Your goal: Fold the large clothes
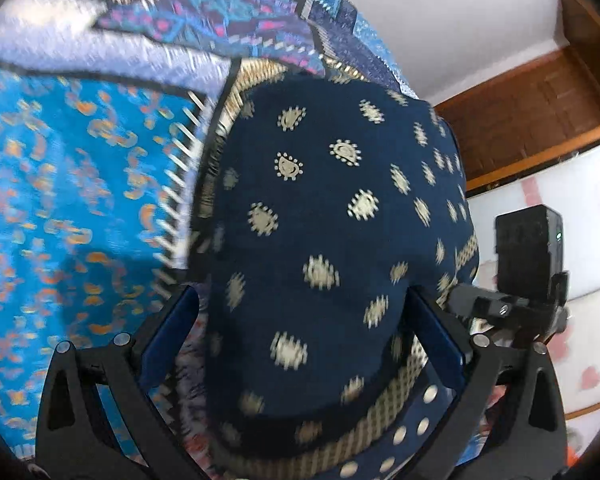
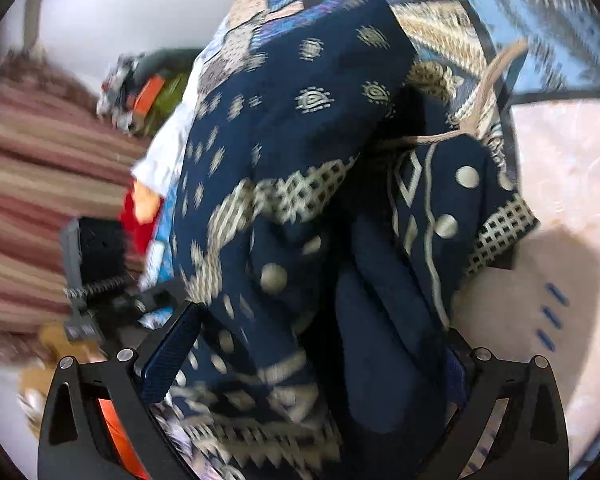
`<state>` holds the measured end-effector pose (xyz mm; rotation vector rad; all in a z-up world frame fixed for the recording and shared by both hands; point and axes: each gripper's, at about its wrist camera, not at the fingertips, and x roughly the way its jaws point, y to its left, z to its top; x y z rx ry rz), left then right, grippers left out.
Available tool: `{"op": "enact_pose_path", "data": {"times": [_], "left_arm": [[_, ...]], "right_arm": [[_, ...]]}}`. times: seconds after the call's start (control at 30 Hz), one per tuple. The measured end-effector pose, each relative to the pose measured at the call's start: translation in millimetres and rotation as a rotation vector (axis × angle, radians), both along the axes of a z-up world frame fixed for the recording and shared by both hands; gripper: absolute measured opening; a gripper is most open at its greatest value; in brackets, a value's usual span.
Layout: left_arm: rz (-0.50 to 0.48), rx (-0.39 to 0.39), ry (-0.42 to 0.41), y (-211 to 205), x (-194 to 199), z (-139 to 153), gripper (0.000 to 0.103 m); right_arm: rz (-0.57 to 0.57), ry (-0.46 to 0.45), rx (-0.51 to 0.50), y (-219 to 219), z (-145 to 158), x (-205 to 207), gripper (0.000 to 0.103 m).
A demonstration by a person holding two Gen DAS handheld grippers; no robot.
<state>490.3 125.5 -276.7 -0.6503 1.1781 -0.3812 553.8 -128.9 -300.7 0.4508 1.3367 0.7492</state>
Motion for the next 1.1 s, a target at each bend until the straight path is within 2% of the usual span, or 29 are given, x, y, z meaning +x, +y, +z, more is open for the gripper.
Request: {"op": "enact_pose_path", "data": {"times": [0.03, 0.1, 0.13, 0.17, 0.23, 0.27, 0.33, 0.43, 0.57, 0.67, 0.83, 0.97, 1.1], "left_arm": [[0.004, -0.020, 0.011, -1.1, 2.8, -3.7, 0.103], [0.026, -0.031, 0.024, -2.3, 6.5, -8.5, 0.103], [0.030, -0.028, 0.021, -3.0, 6.5, -8.6, 0.100], [0.035, -0.013, 0.011, -4.8, 4.0, -5.7, 0.094], [0.046, 0.034, -0.018, -11.2, -3.6, 4.2, 0.086], [0.045, 0.060, -0.033, -13.2, -7.2, 11.8, 0.083], [0.045, 0.091, -0.057, -19.4, -13.1, 23.8, 0.079], [0.045, 0.130, -0.092, -20.5, -25.2, 47.7, 0.074], [0.059, 0.152, -0.139, -5.6, -40.4, 82.2, 0.072], [0.085, 0.171, -0.188, 13.3, -57.4, 112.5, 0.072], [0.144, 0.188, -0.226, 54.1, -93.4, 149.8, 0.072], [0.185, 0.213, -0.204, 80.5, -109.5, 149.5, 0.072], [0.239, 0.206, -0.132, 115.8, -127.6, 119.3, 0.072]], "right_arm": [[0.003, 0.002, 0.001, 3.3, -2.3, 2.3, 0.101], [0.017, -0.021, -0.025, 10.4, -2.3, 3.0, 0.093], [0.013, -0.034, -0.039, 12.1, -2.0, 2.8, 0.086], [0.007, -0.038, -0.033, 11.7, -2.3, 2.4, 0.082], [0.002, -0.034, -0.014, 8.6, -0.1, 0.3, 0.058], [-0.005, -0.039, -0.009, 7.0, 3.4, -1.9, 0.050], [0.002, -0.073, -0.020, 10.0, 15.0, -6.4, 0.044], [0.000, -0.099, -0.034, 16.5, 34.5, -15.9, 0.042], [0.006, -0.133, -0.015, 26.9, 62.4, -27.6, 0.041], [0.021, -0.177, 0.013, 35.5, 90.5, -37.7, 0.041], [0.062, -0.231, 0.052, 75.0, 132.2, -56.1, 0.041], [0.099, -0.229, 0.063, 112.7, 139.3, -69.5, 0.041], [0.145, -0.176, 0.062, 154.5, 115.7, -74.3, 0.041]]}}
